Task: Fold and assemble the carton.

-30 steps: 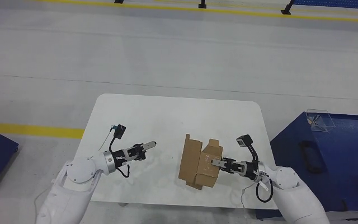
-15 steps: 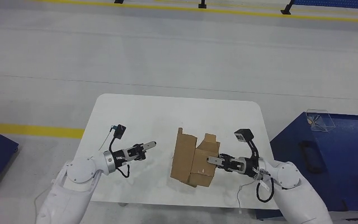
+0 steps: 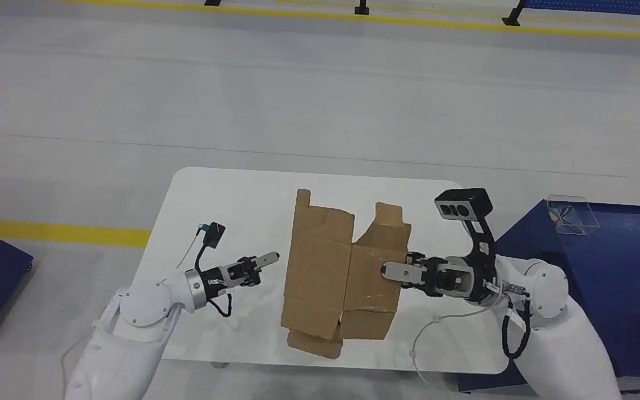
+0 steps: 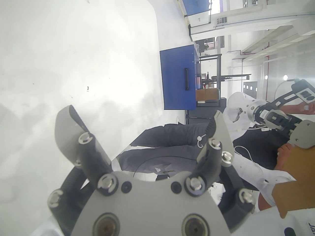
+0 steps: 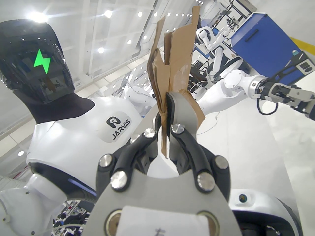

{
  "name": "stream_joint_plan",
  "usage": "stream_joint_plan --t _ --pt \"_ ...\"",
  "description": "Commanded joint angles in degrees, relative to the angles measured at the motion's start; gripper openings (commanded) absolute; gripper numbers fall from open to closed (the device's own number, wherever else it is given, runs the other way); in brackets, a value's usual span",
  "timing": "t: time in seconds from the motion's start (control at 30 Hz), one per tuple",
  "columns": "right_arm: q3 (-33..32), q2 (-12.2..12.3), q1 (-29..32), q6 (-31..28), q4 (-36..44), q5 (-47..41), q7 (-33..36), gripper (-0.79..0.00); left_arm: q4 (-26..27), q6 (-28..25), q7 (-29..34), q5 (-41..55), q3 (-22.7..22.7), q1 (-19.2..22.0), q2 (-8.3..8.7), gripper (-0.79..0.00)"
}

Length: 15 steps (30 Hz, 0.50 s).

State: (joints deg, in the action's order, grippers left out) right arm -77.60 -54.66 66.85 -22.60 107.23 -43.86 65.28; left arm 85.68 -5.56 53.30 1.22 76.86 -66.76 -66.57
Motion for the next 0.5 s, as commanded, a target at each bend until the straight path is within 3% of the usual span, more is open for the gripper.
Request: stream_joint_plan --t 0.0,0.17,0.23,0.37,0.47 --pt "-0.03 0.01 0.04 -0.07 0.01 0.05 -0.04 -0.785 0.0 0.0 0.0 0.0 0.01 0.0 0.0 0.0" --pt "-0.03 0.01 0.04 -0.07 0.01 0.05 -0.04 -0.785 0.0 0.0 0.0 0.0 0.01 0.0 0.0 0.0" --pt "0.49 -0.07 1.38 3.05 -1.14 -2.88 -1.23 -0.785 0.0 0.0 0.0 0.0 0.01 0.0 0.0 0.0" --pt "-0.59 -0.36 4.39 6.69 -5.66 -19.76 4.35 -0.785 0.0 0.0 0.0 0.0 0.01 0.0 0.0 0.0" --pt "-0.1 -0.85 5.96 16.52 -8.92 -37.88 12.26 -0.785 0.0 0.0 0.0 0.0 0.01 0.0 0.0 0.0"
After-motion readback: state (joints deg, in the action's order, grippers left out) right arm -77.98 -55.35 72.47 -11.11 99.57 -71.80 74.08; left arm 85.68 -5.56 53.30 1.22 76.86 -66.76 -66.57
